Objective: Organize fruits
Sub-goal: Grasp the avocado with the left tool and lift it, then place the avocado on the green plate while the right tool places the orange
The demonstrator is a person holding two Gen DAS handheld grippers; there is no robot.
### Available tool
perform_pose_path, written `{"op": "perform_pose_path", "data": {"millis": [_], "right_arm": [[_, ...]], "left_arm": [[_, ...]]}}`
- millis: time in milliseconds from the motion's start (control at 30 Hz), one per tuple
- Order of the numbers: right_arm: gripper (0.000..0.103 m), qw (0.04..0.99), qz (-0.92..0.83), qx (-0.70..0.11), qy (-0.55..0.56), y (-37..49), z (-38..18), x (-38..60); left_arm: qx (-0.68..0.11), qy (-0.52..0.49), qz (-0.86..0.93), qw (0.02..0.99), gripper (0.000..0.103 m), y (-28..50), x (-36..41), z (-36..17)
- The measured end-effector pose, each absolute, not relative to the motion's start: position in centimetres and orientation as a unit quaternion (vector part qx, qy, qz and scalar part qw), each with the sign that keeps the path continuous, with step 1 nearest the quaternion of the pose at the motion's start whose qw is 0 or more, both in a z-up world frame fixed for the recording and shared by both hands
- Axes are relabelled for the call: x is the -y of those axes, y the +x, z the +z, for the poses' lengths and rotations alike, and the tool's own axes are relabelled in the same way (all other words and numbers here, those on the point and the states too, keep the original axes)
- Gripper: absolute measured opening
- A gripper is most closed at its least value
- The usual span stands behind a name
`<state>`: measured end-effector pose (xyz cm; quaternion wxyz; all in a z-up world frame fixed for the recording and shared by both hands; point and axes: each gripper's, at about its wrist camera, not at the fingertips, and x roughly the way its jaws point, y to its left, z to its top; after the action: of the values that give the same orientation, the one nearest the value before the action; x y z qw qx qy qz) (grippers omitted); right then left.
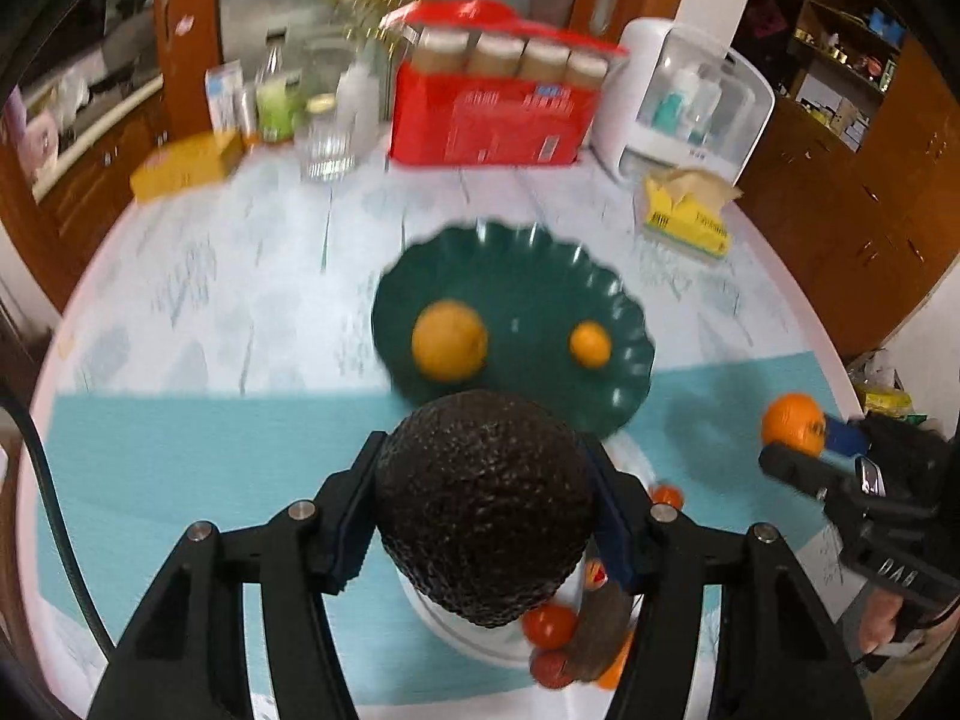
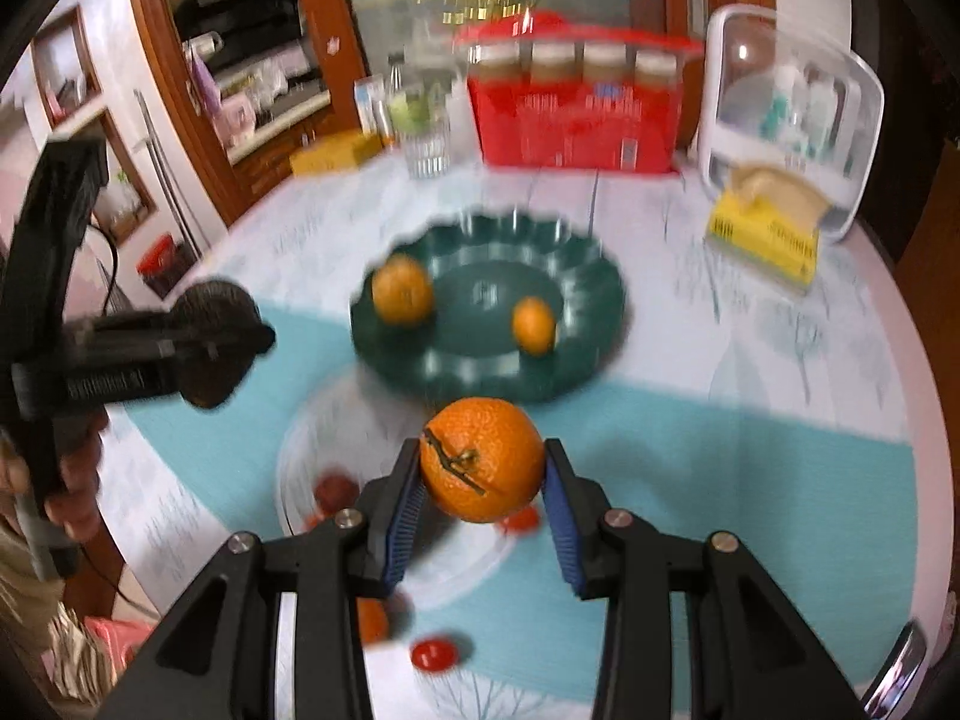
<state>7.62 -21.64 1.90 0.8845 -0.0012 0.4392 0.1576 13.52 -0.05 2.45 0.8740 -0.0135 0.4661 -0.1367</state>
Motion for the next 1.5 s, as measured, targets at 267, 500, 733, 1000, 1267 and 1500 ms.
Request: {"op": "perform_pose_path", "data": {"millis": [267, 500, 733, 1000, 1267, 1500], "right_arm": [[0.039, 0.903, 0.151, -0.403, -0.003, 14.4, 8.9, 21.2], [0.039, 0.897, 0.140, -0.420, 0.011, 20.8, 8.7, 21.1], [0.039, 0.876, 0.127, -0.466, 0.019, 25.8, 2.9, 20.3], [0.039, 0.843, 0.103, -0.527, 0.039, 28.6, -4.8, 20.8], [0.040, 0.827, 0.096, -0.552, 0.042, 29.5, -7.7, 20.8], [0.043, 0.827, 0.097, -0.553, 0.012, 28.5, -7.8, 20.2]], "left_arm": [[-0.425, 0.032, -0.123, 0.896, 0.060, 18.9, 2.1, 8.2], [-0.438, 0.027, -0.112, 0.891, 0.060, 25.3, 2.8, 7.2], [-0.471, 0.002, -0.094, 0.877, 0.060, 30.2, 3.3, 1.5], [-0.521, -0.003, -0.084, 0.849, 0.060, 32.8, 4.4, -5.3], [-0.533, 0.022, -0.087, 0.841, 0.060, 33.1, 5.9, -7.7], [-0.501, 0.038, -0.094, 0.859, 0.086, 31.8, 6.2, -5.1]]}}
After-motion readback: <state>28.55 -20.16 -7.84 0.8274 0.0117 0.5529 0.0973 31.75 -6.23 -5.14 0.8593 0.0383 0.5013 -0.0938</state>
